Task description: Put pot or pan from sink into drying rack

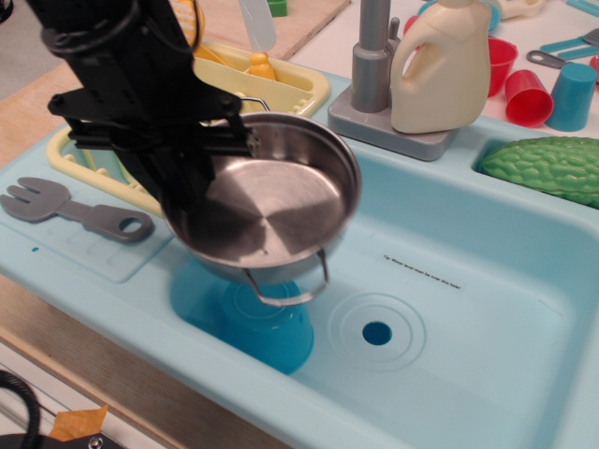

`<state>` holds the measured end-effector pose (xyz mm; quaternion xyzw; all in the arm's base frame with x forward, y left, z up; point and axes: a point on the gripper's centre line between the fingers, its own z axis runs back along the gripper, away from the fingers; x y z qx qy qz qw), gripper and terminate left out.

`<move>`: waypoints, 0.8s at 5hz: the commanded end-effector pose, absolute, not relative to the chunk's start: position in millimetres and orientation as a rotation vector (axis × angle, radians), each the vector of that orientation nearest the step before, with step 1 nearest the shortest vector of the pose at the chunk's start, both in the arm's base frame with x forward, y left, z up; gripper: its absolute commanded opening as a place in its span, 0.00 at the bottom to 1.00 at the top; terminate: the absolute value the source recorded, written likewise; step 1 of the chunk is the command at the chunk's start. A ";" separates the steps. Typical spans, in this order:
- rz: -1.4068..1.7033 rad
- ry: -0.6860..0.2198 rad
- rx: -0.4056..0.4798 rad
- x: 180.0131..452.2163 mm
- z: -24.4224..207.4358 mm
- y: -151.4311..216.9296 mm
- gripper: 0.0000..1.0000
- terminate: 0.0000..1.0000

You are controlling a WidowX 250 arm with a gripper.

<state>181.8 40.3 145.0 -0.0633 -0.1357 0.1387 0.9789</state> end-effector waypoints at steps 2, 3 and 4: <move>0.280 -0.360 -0.166 226.2 149.9 117.7 0.00 0.00; 0.257 -0.357 -0.177 232.9 148.7 131.7 0.00 0.00; 0.162 -0.343 -0.213 240.4 146.1 145.9 1.00 0.00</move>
